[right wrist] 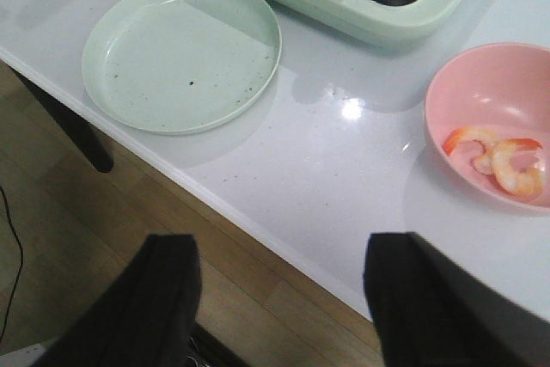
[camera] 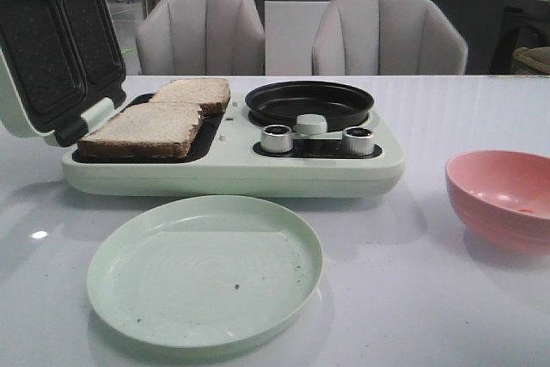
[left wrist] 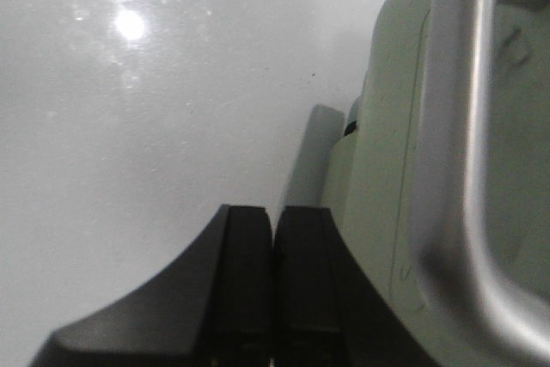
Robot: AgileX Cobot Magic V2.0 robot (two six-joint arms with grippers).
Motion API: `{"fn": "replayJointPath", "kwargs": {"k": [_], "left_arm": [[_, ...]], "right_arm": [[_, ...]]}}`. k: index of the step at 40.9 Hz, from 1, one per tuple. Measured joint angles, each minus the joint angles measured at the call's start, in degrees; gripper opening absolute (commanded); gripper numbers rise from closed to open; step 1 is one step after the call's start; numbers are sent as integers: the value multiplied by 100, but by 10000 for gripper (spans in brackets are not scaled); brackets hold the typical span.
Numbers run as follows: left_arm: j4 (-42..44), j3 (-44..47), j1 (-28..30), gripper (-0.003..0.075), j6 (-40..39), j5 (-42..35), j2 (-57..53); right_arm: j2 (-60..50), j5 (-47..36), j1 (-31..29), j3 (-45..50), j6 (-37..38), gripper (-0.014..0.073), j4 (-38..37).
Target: Make breakfast with bread and shrimp
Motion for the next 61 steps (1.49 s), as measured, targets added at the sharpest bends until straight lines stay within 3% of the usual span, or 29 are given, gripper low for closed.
{"fn": "replayJointPath", "kwargs": {"k": [13, 23, 32, 45, 54, 61], "left_arm": [[-1693, -92, -181, 100, 1734, 241, 248], [-2013, -100, -566, 103, 2294, 1057, 215], [-1192, 650, -1304, 103, 2360, 806, -637], [-327, 2340, -2867, 103, 2297, 198, -2686], [1390, 3151, -3659, 103, 714, -174, -3990], [2100, 3666, -3757, 102, -54, -422, -5088]], "right_arm": [[0, 0, 0, 0, 0, 521, 0], [0, 0, 0, 0, 0, 521, 0], [0, 0, 0, 0, 0, 521, 0], [0, 0, 0, 0, 0, 521, 0], [0, 0, 0, 0, 0, 521, 0], [0, 0, 0, 0, 0, 521, 0]]}}
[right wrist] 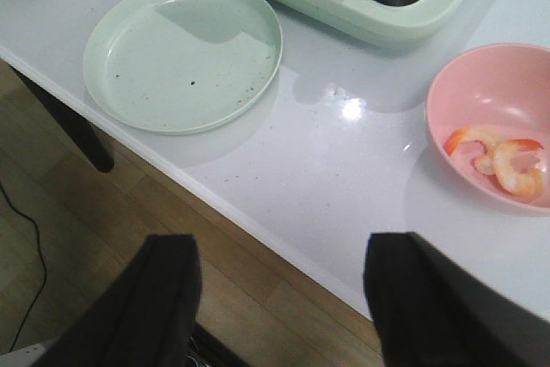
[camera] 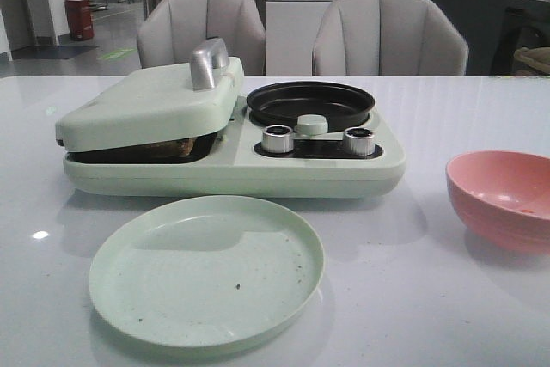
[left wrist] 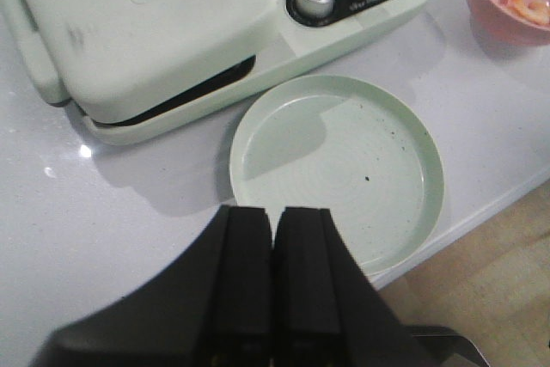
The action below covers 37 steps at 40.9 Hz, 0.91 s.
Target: Make breakfast with bread and shrimp
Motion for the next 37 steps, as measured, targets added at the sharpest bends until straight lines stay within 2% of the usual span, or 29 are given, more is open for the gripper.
{"fn": "replayJointPath", "kwargs": {"k": [11, 25, 37], "left_arm": [[129, 479, -8, 101, -84, 75, -1062], [140, 542, -8, 101, -87, 129, -1135], [140, 542, -8, 101, -97, 129, -1143]], "right_arm": [[0, 0, 0, 0, 0, 521, 0], [0, -13, 0, 0, 0, 521, 0], [0, -428, 0, 0, 0, 521, 139]]}}
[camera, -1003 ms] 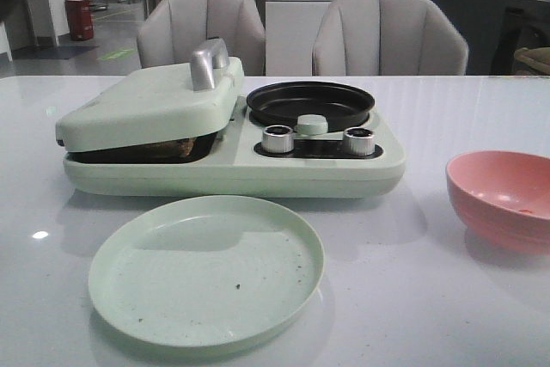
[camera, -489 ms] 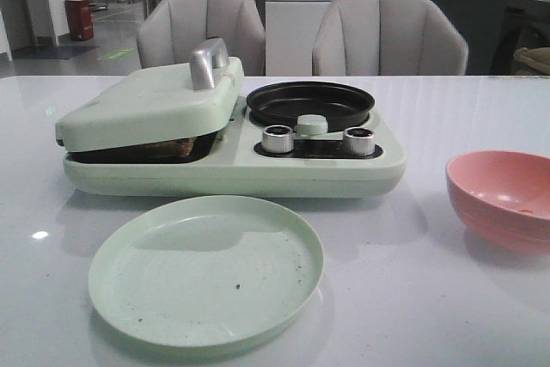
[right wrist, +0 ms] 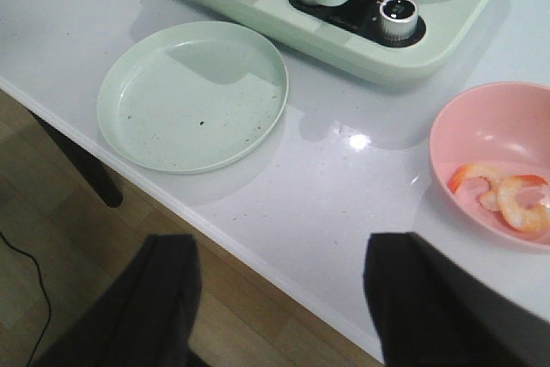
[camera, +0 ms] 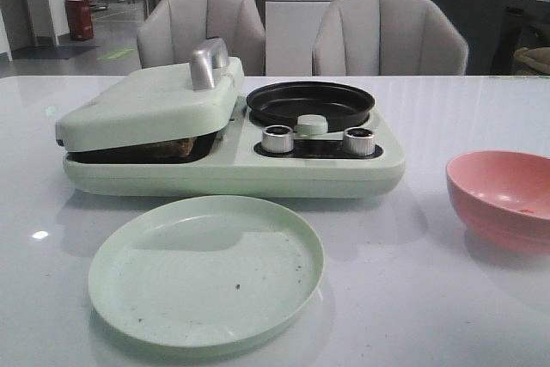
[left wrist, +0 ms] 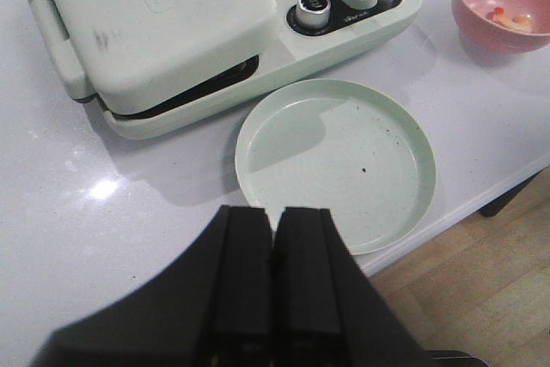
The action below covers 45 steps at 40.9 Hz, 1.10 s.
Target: Make breakfast with bread and shrimp
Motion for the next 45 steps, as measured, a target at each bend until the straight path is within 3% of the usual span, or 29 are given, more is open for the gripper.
{"fn": "replayJointPath", "kwargs": {"k": [6, 17, 34, 45], "left_arm": [[0, 0, 0, 101, 0, 0, 0], [0, 0, 0, 101, 0, 0, 0], [0, 0, 0, 101, 0, 0, 0], [0, 0, 0, 101, 0, 0, 0]], "right_arm": [[360, -79, 0, -45, 321, 521, -183], [2206, 235, -467, -874, 1500, 521, -1438], [4611, 328, -2477, -2105, 1524, 521, -1700], [5843, 192, -2778, -2468, 1294, 521, -1747]]}}
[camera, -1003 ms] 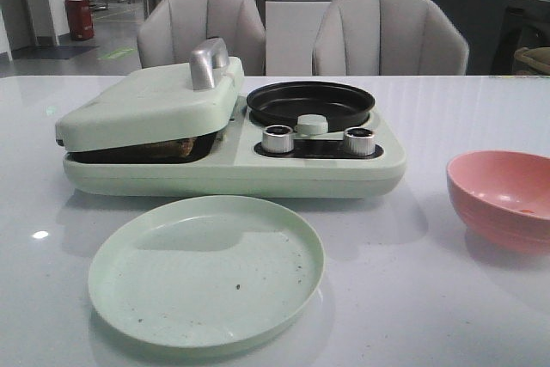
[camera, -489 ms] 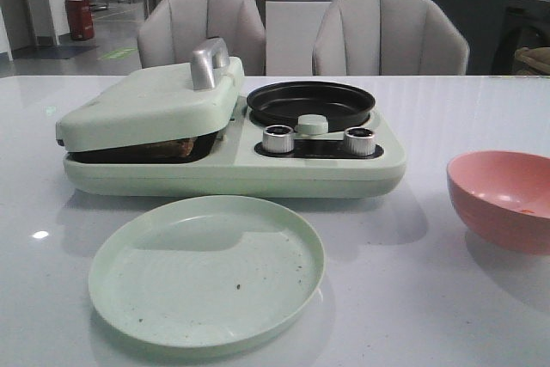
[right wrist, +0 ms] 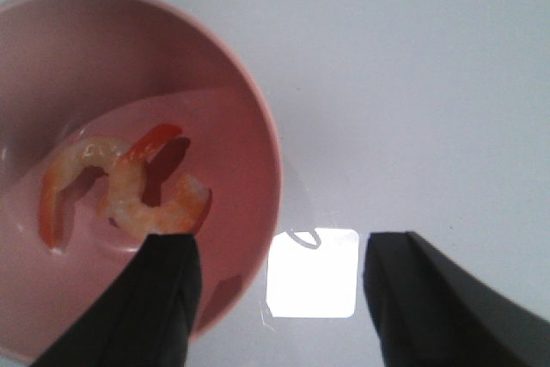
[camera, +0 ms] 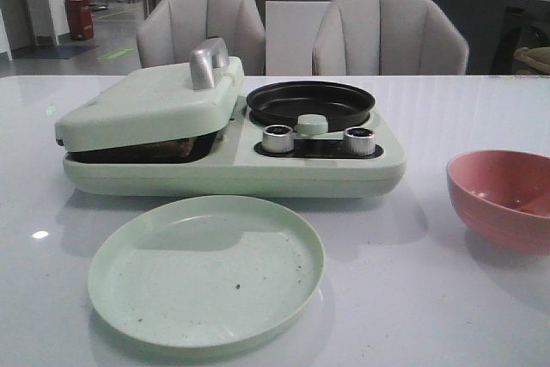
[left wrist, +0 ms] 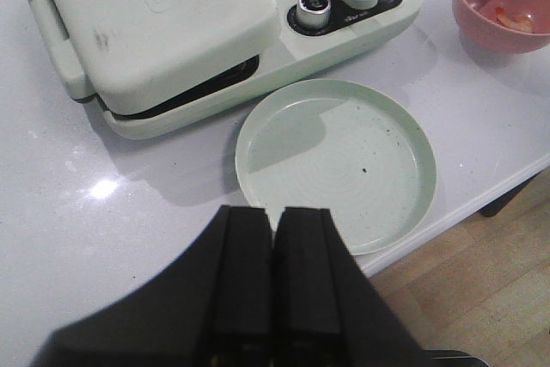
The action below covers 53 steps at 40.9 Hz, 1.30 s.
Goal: Make breakfast with bread and shrimp
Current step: 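Grasp the pink bowl rim with the right gripper and lift it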
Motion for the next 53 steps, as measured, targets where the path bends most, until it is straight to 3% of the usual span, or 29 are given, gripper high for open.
{"fn": "replayJointPath", "kwargs": {"k": [9, 19, 30, 42, 53], "left_arm": [[0, 0, 0, 101, 0, 3, 0], [0, 0, 0, 101, 0, 3, 0], [0, 0, 0, 101, 0, 3, 0], [0, 0, 0, 101, 0, 3, 0], [0, 0, 0, 101, 0, 3, 0]], "right_arm": [[748, -304, 0, -205, -37, 484, 0], [1184, -543, 0, -349, -37, 202, 0], [1174, -598, -11, -390, -50, 15, 0], [538, -290, 325, -520, -50, 20, -374], [321, 501, 1368, -1911, 664, 20, -1616]]}}
